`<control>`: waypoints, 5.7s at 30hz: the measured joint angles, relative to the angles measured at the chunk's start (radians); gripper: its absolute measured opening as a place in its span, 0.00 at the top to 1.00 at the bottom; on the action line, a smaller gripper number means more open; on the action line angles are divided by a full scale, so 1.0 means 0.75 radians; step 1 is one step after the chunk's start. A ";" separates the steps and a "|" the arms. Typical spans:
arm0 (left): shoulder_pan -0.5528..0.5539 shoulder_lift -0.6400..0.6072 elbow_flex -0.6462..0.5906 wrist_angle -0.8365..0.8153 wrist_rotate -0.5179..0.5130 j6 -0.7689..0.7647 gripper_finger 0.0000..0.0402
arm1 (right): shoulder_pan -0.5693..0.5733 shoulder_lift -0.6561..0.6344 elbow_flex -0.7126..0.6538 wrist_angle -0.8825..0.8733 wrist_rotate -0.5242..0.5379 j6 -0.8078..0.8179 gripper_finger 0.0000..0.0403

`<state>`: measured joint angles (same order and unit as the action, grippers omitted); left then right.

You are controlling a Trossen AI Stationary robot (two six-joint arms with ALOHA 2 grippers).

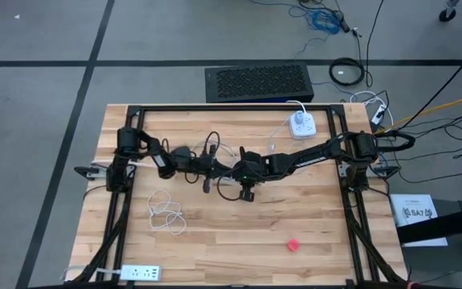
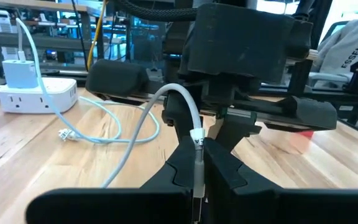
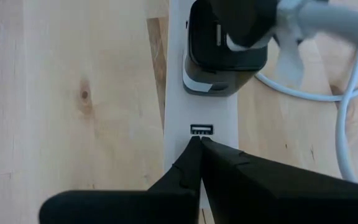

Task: Insert USB
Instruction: Insert the white charger cable into the black charger adapter

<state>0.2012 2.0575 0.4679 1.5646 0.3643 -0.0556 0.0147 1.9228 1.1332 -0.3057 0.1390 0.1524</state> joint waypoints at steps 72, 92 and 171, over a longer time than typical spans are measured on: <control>-0.025 -0.069 -0.020 -0.158 -0.038 0.013 0.94 | 0.001 -0.002 0.001 -0.033 0.022 -0.010 1.00; 0.026 -0.769 -0.024 -1.022 -0.066 0.264 0.82 | 0.001 -0.002 0.001 -0.033 0.018 -0.010 1.00; -0.103 -0.585 -0.021 -1.446 -0.447 0.152 1.00 | 0.088 -0.187 -0.008 -0.853 -0.584 0.279 0.70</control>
<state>0.1242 1.6184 0.4519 0.4803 0.0292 0.0588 0.0810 1.7822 1.1271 -0.9458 -0.2991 0.3618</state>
